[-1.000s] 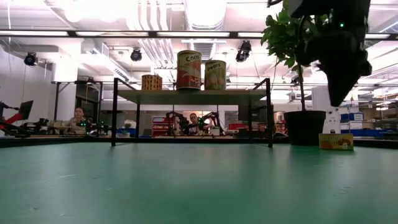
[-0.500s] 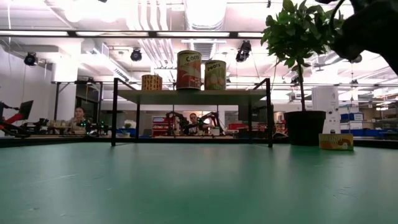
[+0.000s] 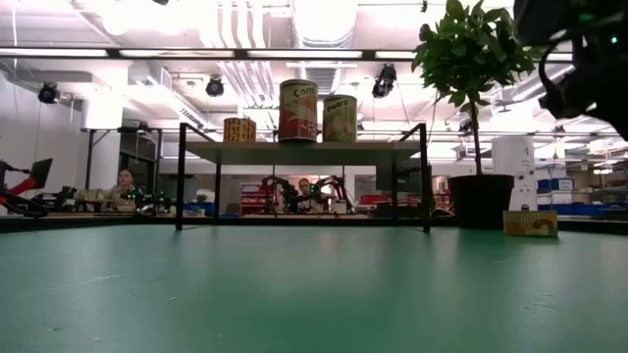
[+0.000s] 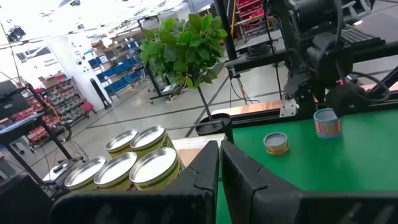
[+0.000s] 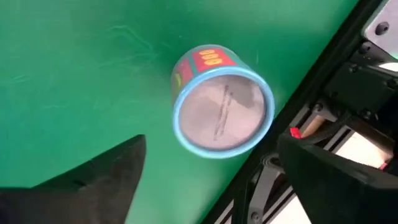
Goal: Pick and place cans onto a shelf
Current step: Put the blue canned corn on the shelf
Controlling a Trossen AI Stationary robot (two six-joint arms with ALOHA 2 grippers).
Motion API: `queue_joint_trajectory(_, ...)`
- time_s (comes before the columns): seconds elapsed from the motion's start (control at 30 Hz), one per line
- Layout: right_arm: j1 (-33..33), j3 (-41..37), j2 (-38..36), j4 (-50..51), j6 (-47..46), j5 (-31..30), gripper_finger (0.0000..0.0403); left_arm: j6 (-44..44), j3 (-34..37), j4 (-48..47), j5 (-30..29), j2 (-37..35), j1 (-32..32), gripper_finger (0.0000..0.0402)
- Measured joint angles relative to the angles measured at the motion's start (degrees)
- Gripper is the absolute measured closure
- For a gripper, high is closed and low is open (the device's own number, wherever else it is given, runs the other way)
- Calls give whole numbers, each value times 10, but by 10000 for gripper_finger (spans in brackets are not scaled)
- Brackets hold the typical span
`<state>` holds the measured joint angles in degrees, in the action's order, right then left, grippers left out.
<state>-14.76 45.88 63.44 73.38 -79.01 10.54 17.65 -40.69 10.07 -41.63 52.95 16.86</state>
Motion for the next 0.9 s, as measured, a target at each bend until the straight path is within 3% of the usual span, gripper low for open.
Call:
queue_joint_trajectory(0.2,0,-19,0,-13,7,0,24,-1,0,0,0,0,0,401)
queue_joint_trajectory(0.47,0,-32,0,-25,10,-7,23,-1,0,-1,0,0,0,401)
queue_joint_trajectory(0.9,0,-75,4,-132,10,-20,38,-1,0,-4,0,0,0,401)
